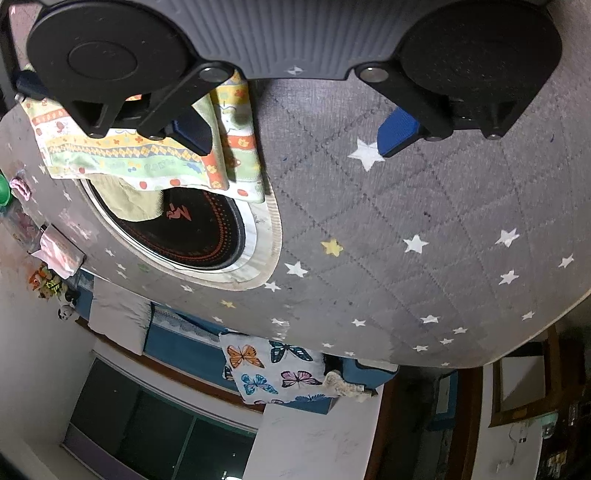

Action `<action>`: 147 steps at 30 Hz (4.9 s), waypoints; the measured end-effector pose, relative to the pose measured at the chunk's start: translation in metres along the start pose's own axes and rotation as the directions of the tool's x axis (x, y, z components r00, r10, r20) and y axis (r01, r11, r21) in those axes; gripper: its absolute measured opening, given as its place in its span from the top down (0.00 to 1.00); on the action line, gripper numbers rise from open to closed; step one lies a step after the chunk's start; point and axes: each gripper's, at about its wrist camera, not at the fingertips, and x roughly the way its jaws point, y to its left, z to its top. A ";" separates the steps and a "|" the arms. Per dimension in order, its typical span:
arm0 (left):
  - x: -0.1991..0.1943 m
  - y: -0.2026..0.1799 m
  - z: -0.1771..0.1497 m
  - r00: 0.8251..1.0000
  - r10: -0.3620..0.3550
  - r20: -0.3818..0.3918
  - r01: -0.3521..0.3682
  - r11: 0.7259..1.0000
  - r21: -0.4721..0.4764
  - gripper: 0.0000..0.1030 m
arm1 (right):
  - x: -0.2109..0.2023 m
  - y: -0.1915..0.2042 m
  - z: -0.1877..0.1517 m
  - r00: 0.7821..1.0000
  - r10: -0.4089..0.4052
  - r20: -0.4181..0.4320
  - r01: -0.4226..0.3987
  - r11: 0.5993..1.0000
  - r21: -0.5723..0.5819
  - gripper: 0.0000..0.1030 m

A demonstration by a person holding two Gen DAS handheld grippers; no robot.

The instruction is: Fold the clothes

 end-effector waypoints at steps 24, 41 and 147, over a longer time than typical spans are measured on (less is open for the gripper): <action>0.010 0.001 0.005 0.938 -0.331 -0.098 0.277 0.891 -0.359 0.12 | -0.034 -0.017 0.018 0.993 0.091 0.073 -0.094 0.995 0.031 0.90; 0.034 -0.015 -0.012 0.907 -0.395 -0.145 0.316 0.867 -0.386 0.88 | -0.059 -0.074 -0.016 0.990 0.101 0.096 -0.122 0.960 0.252 0.78; 0.114 -0.312 0.050 0.919 -0.297 -0.257 0.363 0.894 0.262 0.82 | -0.103 -0.354 -0.190 0.809 -0.472 -0.351 0.565 0.458 0.686 0.89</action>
